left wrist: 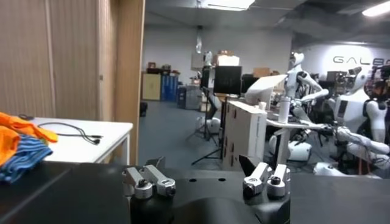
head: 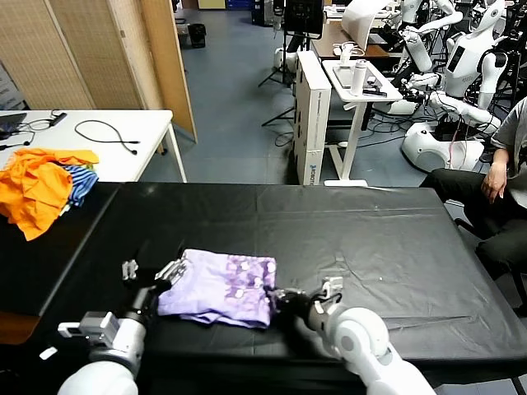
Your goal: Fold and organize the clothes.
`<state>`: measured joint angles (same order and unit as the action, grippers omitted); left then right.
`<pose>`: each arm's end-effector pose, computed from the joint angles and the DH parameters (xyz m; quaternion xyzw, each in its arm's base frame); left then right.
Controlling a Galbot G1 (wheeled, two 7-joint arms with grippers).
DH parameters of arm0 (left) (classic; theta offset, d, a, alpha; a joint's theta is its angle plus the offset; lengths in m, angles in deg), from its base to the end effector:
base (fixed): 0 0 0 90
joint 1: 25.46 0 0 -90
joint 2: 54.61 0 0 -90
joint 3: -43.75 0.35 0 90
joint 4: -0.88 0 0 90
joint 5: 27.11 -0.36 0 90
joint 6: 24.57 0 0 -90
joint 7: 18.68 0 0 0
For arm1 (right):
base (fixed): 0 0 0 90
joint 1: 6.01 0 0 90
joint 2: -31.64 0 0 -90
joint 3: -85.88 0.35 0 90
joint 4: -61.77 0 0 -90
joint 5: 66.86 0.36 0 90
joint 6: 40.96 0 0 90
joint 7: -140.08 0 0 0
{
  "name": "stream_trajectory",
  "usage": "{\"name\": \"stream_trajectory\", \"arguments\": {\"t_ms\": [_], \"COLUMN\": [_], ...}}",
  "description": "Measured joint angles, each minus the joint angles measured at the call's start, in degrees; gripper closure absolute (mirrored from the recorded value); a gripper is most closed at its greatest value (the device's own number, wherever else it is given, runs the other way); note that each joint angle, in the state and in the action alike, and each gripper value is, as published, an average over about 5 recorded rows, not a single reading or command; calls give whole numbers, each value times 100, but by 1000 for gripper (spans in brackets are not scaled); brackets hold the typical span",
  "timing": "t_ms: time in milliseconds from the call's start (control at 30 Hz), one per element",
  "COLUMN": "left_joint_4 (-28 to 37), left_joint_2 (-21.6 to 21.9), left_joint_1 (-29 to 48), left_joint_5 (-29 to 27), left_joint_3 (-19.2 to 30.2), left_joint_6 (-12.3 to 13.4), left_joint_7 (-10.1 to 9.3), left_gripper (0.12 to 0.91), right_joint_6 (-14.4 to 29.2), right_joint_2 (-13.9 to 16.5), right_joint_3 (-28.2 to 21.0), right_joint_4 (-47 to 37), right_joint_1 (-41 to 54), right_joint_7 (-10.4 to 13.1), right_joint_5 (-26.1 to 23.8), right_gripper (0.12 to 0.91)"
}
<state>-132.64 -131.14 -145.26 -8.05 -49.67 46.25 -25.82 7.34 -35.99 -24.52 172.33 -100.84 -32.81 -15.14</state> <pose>0.1786 0.0389 -0.2125 -0.0116 -0.9976 0.0378 0.0563 0.2936 0.0236 -0.2772 0.2652 -0.8853 -0.1632 0.3453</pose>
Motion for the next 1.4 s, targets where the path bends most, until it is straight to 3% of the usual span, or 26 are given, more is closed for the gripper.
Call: {"name": "stream_trajectory", "arguments": {"t_ms": [133,333,433,567,700,800,933,1100,1400], "left_joint_4": [75,241,347,471,530,575,568,401,117], "left_joint_2": [6,16,56,123,198,259,341,470,656], "left_joint_1": [40,114,115,72,5,-55,-169,-488,-1244], "left_joint_5": [141,152,144,156,269,384,432,390,402], "left_joint_3": [-56,-54,-68,-107,-126,-125,-139,-211,-327], "left_joint_6": [-50,-2,167,400,639,888,1140,1128,1163], "left_joint_7": [-57,-91,-115,-114,-11,60,17,-71,-179], "left_gripper": [123,123,123,123,123,123,123,123,123], "right_joint_6": [-32,-49,-43,108,436,684,939,1351,2282], "right_joint_2": [333,698,842,1079,1308,1389,1365,1195,770], "right_joint_3": [289,494,553,669,868,1097,1487,1922,2224], "right_joint_4": [14,-81,-8,205,500,736,1072,1566,2171], "right_joint_1": [23,238,257,108,-203,-499,-961,-1709,-3024], "right_joint_7": [-122,-575,-783,-959,-945,-904,-813,-598,-528], "right_joint_5": [-61,-372,-652,-1144,-1529,-1699,-1783,-1921,-2583], "right_gripper": [879,851,720,459,227,136,120,118,118]}}
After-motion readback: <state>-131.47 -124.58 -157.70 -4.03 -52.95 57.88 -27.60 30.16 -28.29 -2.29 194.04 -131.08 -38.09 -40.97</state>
